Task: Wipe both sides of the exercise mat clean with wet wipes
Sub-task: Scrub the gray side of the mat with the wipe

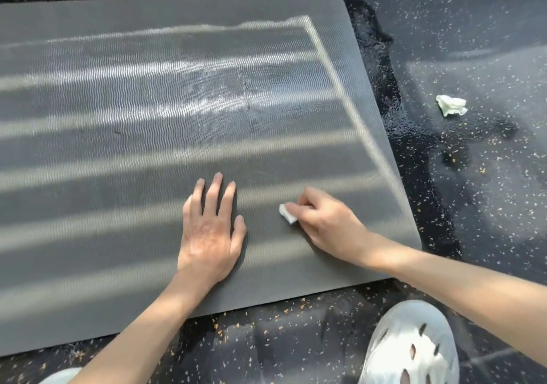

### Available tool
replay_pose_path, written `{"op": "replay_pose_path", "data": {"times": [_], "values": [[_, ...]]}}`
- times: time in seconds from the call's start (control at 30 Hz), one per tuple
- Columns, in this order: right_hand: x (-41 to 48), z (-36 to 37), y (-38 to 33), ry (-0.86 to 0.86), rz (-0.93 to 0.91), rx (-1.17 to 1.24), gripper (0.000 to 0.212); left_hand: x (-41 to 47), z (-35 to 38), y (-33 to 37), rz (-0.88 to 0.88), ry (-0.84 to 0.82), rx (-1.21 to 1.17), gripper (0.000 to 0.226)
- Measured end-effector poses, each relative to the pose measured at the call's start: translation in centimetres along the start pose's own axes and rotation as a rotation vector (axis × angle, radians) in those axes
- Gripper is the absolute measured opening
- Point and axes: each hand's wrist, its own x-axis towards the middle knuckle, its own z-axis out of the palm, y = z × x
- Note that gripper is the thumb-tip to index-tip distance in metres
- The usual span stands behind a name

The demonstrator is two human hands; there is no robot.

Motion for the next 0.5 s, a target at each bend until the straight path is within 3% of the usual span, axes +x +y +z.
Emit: {"op": "replay_pose_path", "data": {"times": [0.13,0.17,0.23,0.3,0.33,0.4,0.5], "values": [[-2.9,0.8,-0.7,-0.07,-0.157,-0.021,0.024,0.2,-0.3,0.1,-0.009,-0.016,-0.025,0.059],[-1.8,0.6,-0.2,-0.103,-0.08,0.085,0.024,0.3,-0.3,0.0,-0.008,-0.019,-0.031,0.059],[2.2,0.4,1.6,0.012,0.007,0.099,0.018,0.4,-0.2,-0.1,-0.007,-0.01,-0.031,0.059],[5.7,0.1,3.1,0.122,0.147,0.033,0.011,0.4,-0.1,-0.1,0.006,0.002,-0.039,0.058],[6.1,0.0,3.1,0.107,0.181,-0.009,0.017,0.6,-0.1,-0.1,0.008,0.015,-0.056,0.056],[3.9,0.0,2.5,0.052,0.109,0.016,0.039,1.6,-0.3,0.2,-0.021,0.047,-0.129,0.054],[0.5,-0.7,1.2,-0.047,0.016,0.107,0.02,4.7,-1.1,1.0,-0.063,0.09,-0.229,0.054]]}}
